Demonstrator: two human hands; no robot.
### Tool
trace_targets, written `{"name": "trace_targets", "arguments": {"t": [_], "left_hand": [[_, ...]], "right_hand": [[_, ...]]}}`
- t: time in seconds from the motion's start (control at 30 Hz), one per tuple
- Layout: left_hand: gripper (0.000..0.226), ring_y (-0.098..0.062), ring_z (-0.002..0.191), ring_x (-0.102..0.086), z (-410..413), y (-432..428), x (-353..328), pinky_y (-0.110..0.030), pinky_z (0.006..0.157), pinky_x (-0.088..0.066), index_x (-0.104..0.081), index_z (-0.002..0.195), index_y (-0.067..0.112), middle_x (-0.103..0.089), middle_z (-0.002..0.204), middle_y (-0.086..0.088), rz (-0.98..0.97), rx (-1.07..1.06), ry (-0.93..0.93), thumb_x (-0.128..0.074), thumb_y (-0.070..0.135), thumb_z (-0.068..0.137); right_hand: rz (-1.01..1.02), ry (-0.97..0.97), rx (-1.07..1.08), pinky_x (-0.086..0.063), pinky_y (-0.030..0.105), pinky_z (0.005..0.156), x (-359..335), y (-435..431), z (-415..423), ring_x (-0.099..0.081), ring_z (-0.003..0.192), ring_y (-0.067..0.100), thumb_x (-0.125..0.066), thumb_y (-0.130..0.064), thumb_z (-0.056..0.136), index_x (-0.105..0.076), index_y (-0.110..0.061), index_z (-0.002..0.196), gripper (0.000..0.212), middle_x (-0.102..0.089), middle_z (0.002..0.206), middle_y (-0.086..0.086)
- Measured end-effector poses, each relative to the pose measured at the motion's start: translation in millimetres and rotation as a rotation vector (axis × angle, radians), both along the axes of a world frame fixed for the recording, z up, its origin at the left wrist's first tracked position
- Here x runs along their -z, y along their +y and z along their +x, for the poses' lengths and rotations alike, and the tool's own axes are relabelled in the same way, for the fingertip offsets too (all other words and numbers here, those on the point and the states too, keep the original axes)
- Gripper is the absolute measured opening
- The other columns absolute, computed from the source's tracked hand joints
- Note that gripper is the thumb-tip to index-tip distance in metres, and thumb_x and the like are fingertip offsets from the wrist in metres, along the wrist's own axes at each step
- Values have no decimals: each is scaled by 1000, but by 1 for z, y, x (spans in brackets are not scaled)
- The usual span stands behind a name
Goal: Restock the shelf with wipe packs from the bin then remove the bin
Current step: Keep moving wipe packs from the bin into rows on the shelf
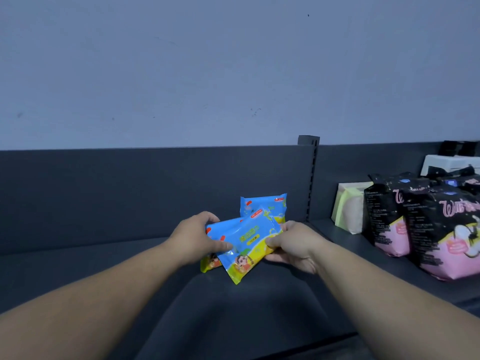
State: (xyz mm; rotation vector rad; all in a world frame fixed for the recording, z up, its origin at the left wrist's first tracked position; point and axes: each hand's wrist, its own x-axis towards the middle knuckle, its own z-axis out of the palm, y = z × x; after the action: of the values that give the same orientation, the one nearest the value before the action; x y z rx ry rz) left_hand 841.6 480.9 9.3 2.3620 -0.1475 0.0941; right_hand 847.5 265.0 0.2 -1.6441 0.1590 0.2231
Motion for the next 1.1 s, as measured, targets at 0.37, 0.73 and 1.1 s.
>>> {"name": "trace_targets", "arguments": {"t": [0.37, 0.73, 1.1], "left_hand": [[35, -20, 80, -69, 4, 0, -7, -30, 69, -55, -61, 95, 16, -71, 89, -1, -14, -72, 79, -85, 20, 69], [31, 0, 54, -56, 9, 10, -9, -15, 53, -45, -63, 93, 21, -64, 70, 9, -32, -66, 56, -83, 11, 71], [33, -3, 62, -61, 19, -11, -8, -17, 55, -46, -61, 97, 21, -69, 79, 6, -36, -6, 99, -82, 11, 73]], "right_hand": [[-985, -394, -235, -35, 29, 108, 2, -53, 41, -45, 129, 18, -73, -33, 83, -43, -30, 140, 65, -44, 143, -2], [-1256, -442, -406, -39, 25, 101, 5, -62, 76, -49, 122, 18, -59, -42, 92, -54, -37, 130, 39, -53, 136, -4], [-1021, -626, -177, -41, 26, 73, -12, -83, 86, -56, 87, 15, -58, -30, 95, -67, -26, 103, 14, -64, 92, -4]]}}
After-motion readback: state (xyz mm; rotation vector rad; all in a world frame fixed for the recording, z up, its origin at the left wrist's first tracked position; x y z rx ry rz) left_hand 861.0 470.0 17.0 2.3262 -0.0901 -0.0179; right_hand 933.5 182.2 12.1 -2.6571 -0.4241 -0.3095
